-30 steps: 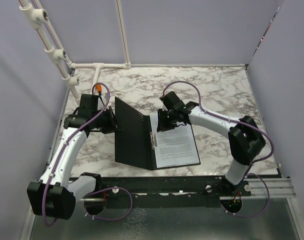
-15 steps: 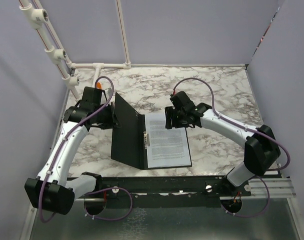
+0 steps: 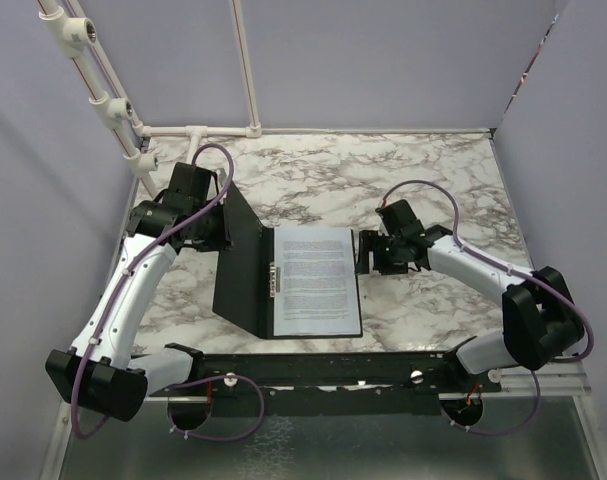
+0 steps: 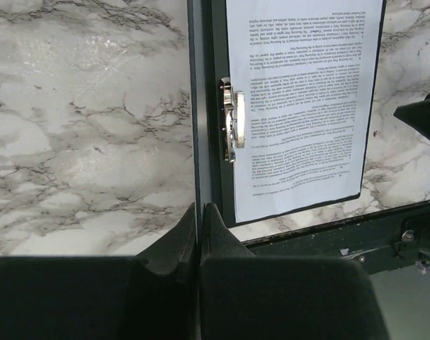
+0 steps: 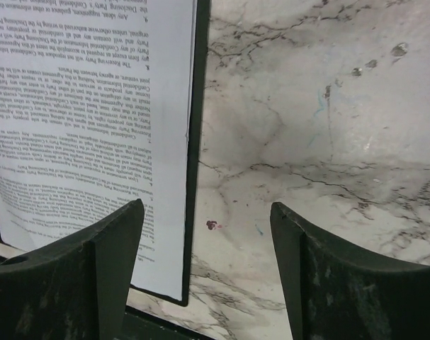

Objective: Put the files into the folder

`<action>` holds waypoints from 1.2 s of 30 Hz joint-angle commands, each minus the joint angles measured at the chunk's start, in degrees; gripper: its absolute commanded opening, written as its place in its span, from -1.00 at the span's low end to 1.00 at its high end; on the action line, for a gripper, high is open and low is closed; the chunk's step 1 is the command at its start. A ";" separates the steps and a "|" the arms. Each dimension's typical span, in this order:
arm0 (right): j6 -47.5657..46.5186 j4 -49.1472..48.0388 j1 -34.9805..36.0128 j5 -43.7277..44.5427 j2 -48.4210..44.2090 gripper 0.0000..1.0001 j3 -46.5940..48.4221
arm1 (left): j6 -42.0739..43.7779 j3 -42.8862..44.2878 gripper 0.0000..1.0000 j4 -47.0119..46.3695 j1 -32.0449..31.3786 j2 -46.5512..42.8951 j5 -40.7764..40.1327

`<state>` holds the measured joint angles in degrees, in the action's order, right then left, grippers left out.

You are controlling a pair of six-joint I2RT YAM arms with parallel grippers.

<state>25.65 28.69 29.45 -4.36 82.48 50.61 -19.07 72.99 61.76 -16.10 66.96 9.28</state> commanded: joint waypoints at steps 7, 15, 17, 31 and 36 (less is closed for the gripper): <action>7.12 -15.25 -2.29 -16.30 2.92 0.62 -8.07 | 0.96 3.39 -1.00 2.48 -0.82 0.74 -5.65; 11.49 -22.87 -2.29 -21.84 8.30 0.68 -10.05 | 0.73 2.90 -1.00 2.23 -0.78 0.99 -4.29; 11.99 -24.28 -2.29 -22.73 9.47 0.69 -10.45 | 0.72 3.07 -1.00 2.18 -0.86 1.12 -4.05; 14.66 -30.56 -2.21 -25.46 12.67 0.71 -13.19 | 0.62 3.48 -0.24 -2.22 -0.82 1.35 5.99; 14.60 -29.98 -2.21 -24.49 12.02 0.71 -13.26 | -0.61 2.58 0.11 -5.87 -0.78 1.05 12.29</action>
<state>41.15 -4.89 27.03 -31.79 92.60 39.68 -19.00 74.56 60.34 -16.64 68.60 13.85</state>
